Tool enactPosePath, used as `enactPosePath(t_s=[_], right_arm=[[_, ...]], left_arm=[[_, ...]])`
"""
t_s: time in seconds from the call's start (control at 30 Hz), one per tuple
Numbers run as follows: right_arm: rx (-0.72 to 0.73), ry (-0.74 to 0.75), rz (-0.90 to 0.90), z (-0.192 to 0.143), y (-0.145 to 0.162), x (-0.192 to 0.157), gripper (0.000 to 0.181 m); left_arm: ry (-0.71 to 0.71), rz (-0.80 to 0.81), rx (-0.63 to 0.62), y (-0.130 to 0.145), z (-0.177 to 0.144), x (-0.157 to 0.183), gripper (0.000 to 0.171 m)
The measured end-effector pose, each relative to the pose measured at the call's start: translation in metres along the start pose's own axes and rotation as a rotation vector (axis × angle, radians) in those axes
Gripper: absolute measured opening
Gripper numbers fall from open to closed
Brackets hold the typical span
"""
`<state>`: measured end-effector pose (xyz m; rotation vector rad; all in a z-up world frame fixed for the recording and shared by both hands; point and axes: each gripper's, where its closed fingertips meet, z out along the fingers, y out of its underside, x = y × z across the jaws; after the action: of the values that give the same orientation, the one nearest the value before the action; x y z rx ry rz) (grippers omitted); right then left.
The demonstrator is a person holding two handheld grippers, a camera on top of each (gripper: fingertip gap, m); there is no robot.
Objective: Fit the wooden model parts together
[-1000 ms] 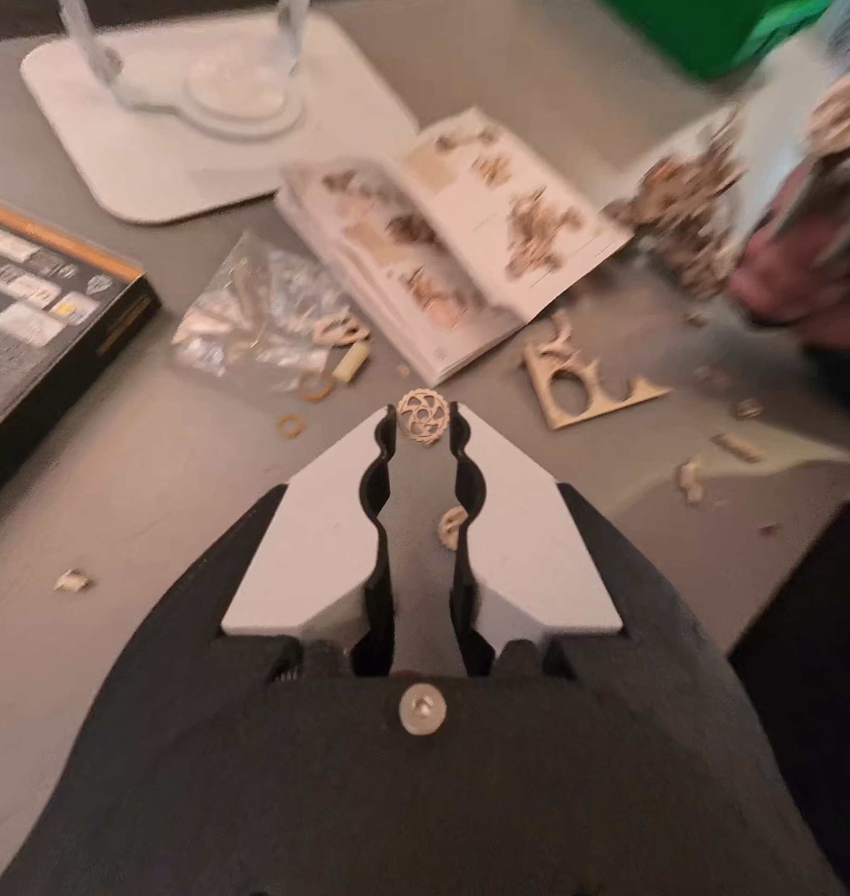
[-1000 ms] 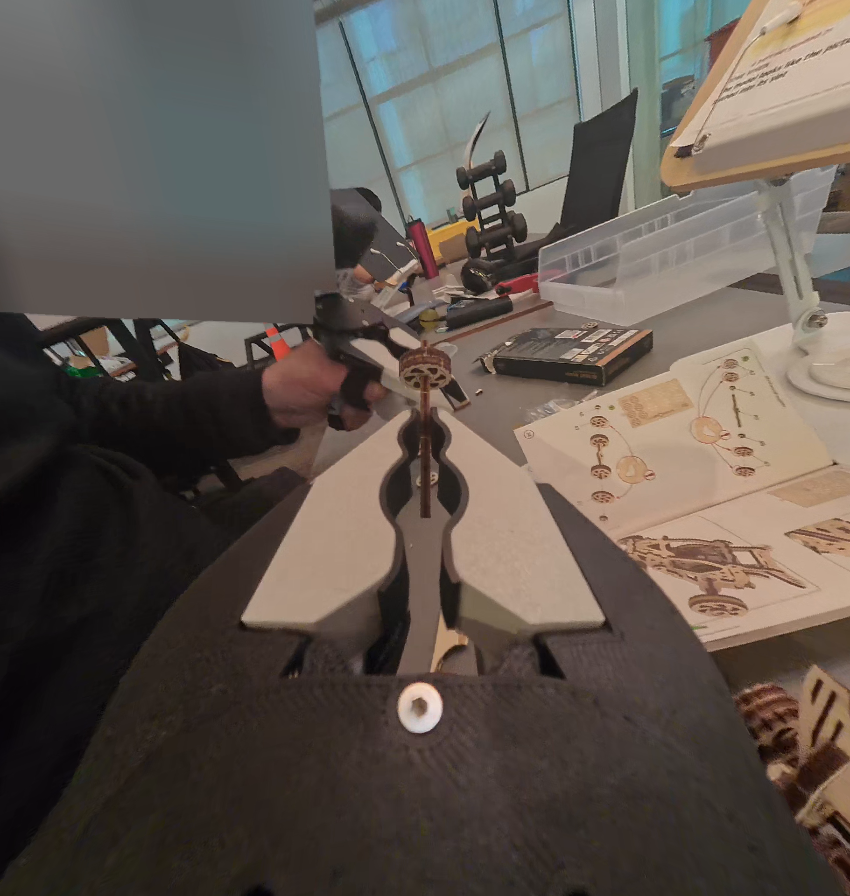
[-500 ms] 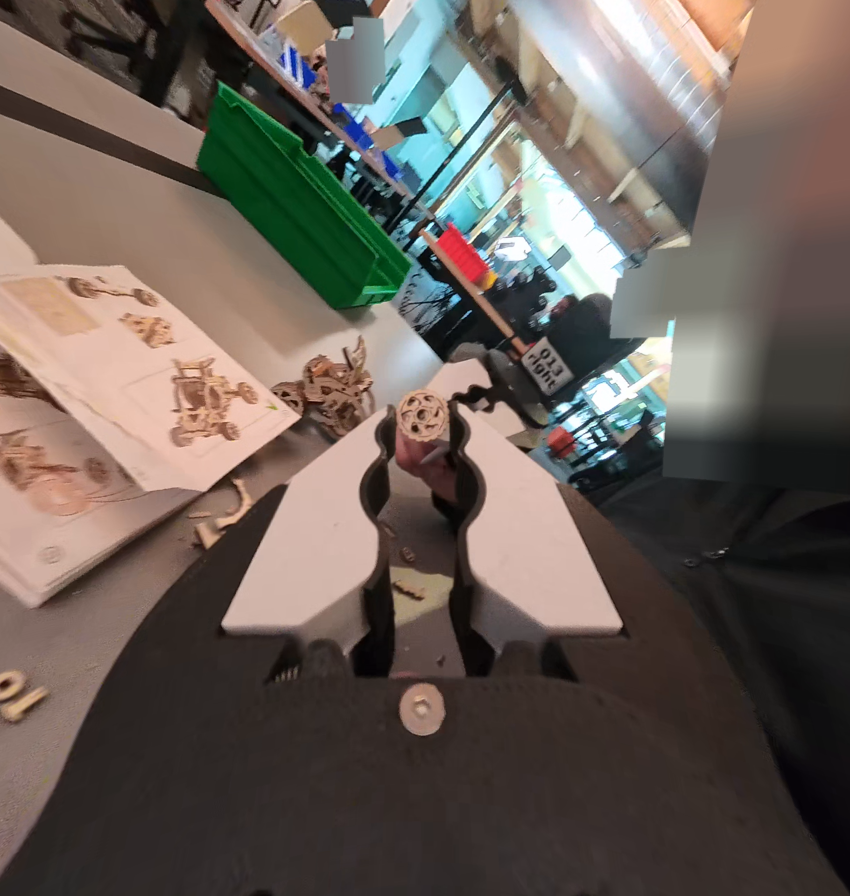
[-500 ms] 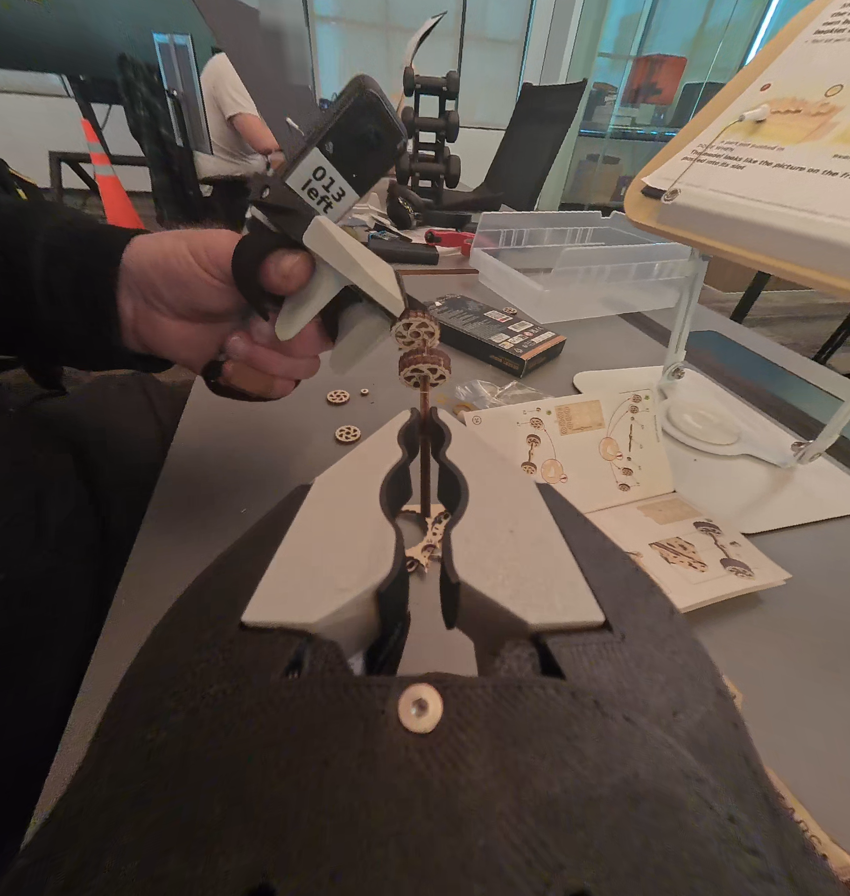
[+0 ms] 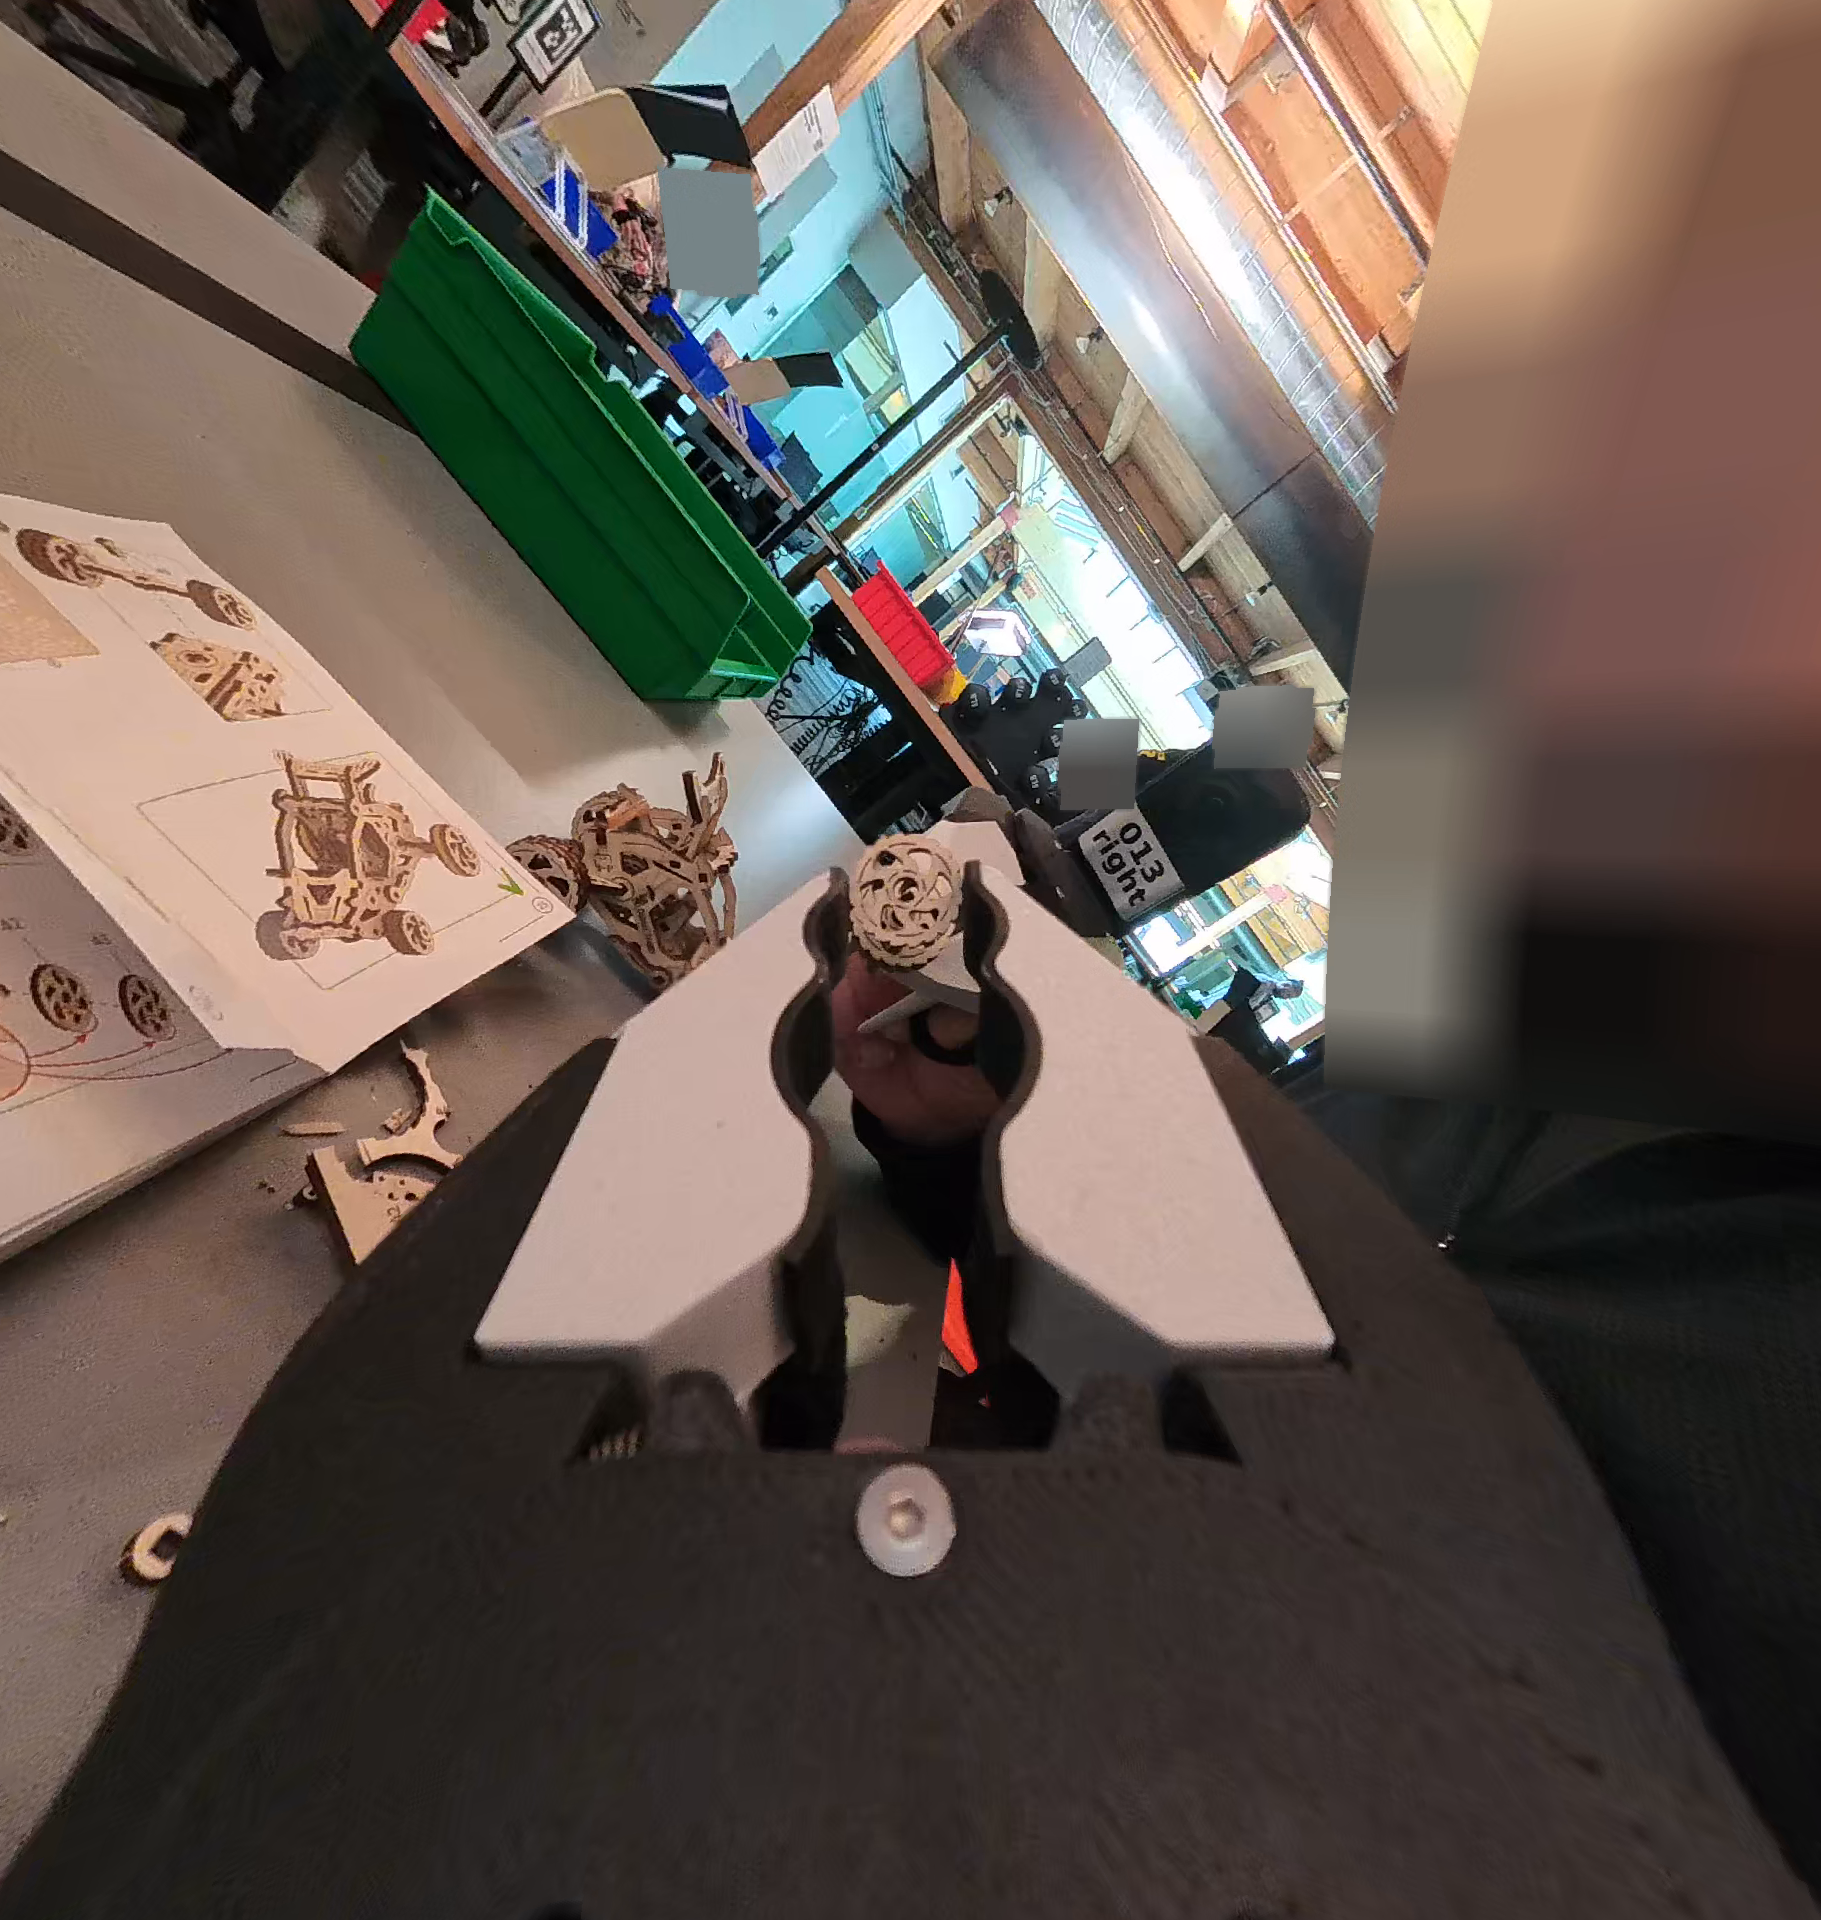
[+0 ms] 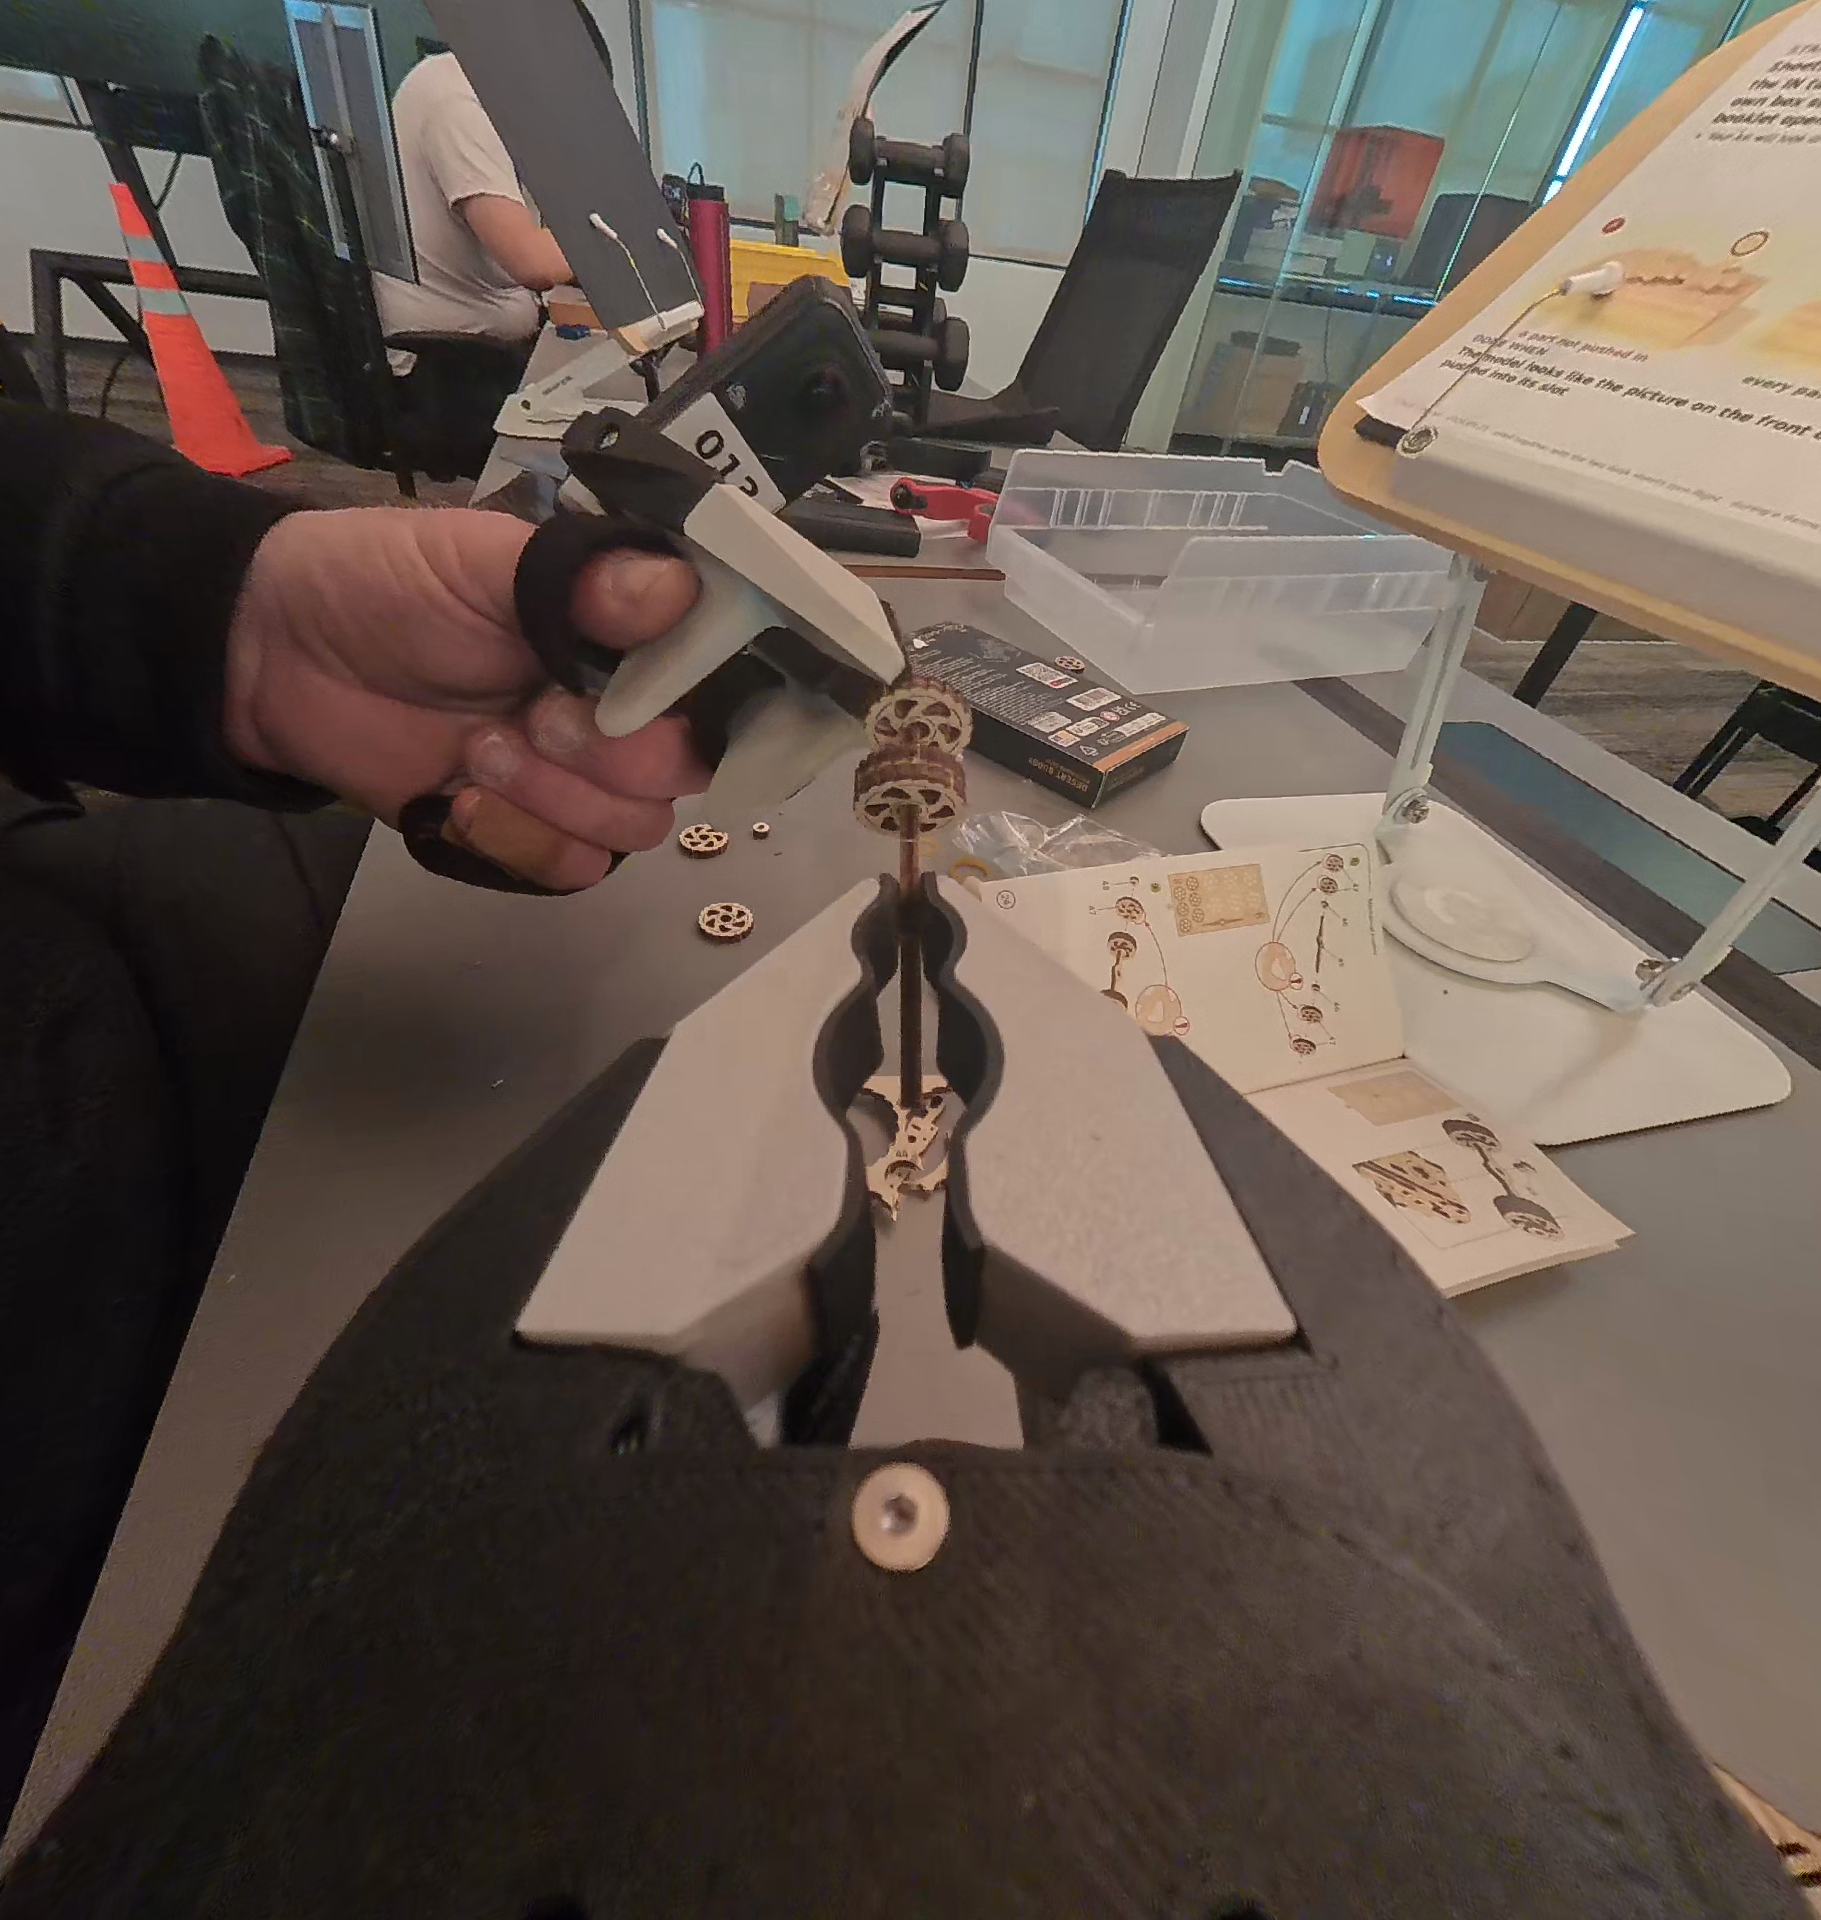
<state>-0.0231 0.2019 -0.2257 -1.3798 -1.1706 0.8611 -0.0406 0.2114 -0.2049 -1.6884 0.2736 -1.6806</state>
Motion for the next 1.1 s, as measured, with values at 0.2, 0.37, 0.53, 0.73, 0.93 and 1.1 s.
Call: enactPosePath(t_s=[0.2,0.37,0.53,0.73,0.93,1.1], right_arm=[[0.003,0.003,0.013,0.0,0.0,0.001,0.0],[-0.005,-0.005,0.01,0.001,0.001,0.0,0.0],[-0.014,0.011,-0.011,0.001,0.002,0.0,0.0],[-0.068,0.04,-0.041,0.005,0.01,0.001,0.0],[-0.072,0.05,-0.046,0.004,0.01,0.002,0.0],[-0.086,0.055,-0.056,0.006,0.012,0.001,0.0]], left_arm=[[-0.007,0.006,-0.011,0.001,-0.001,-0.001,0.019],[-0.008,0.012,-0.017,0.002,0.0,0.001,0.019],[-0.045,0.052,-0.028,0.004,0.002,0.0,0.019],[-0.11,0.158,-0.061,0.007,0.009,0.004,0.019],[-0.21,0.283,-0.115,0.01,0.011,0.001,0.019],[-0.278,0.374,-0.167,0.013,0.011,0.0,0.019]])
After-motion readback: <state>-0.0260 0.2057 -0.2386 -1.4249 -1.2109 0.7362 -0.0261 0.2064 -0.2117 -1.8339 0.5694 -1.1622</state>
